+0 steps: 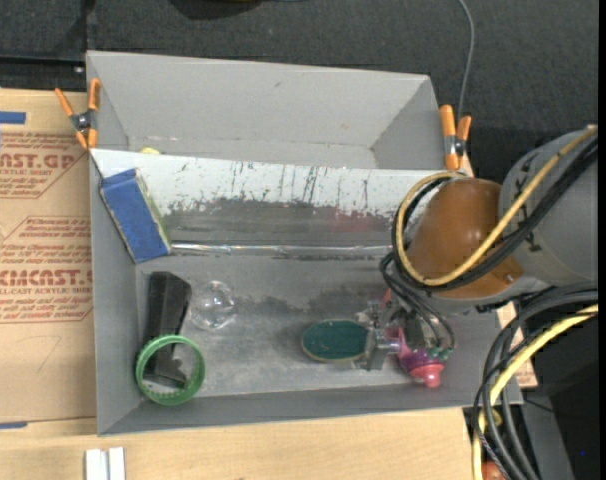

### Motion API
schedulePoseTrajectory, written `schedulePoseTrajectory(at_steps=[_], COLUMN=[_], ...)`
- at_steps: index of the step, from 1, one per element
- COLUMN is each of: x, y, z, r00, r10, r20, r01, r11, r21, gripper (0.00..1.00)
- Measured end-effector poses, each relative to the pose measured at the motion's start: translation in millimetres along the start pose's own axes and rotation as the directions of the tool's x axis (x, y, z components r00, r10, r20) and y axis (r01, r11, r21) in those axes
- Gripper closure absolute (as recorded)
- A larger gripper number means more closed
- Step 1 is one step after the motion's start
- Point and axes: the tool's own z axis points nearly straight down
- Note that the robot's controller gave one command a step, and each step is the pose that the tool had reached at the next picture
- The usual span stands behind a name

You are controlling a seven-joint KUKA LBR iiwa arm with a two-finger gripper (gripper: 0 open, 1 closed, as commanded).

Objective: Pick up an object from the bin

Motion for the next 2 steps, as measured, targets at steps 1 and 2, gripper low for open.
schedulePoseTrajectory(at_steps=[1,2], x=[1.4,2.2], y=[0.8,1.5], z=[-28.3,-77.0], r00=[1.0,1.0], r10=[0.0,0.0], r20=[-0.005,-0.009], r01=[0.0,0.0], r11=[1.0,1.0], r21=[-0.001,-0.001], gripper=[1.0,1.0])
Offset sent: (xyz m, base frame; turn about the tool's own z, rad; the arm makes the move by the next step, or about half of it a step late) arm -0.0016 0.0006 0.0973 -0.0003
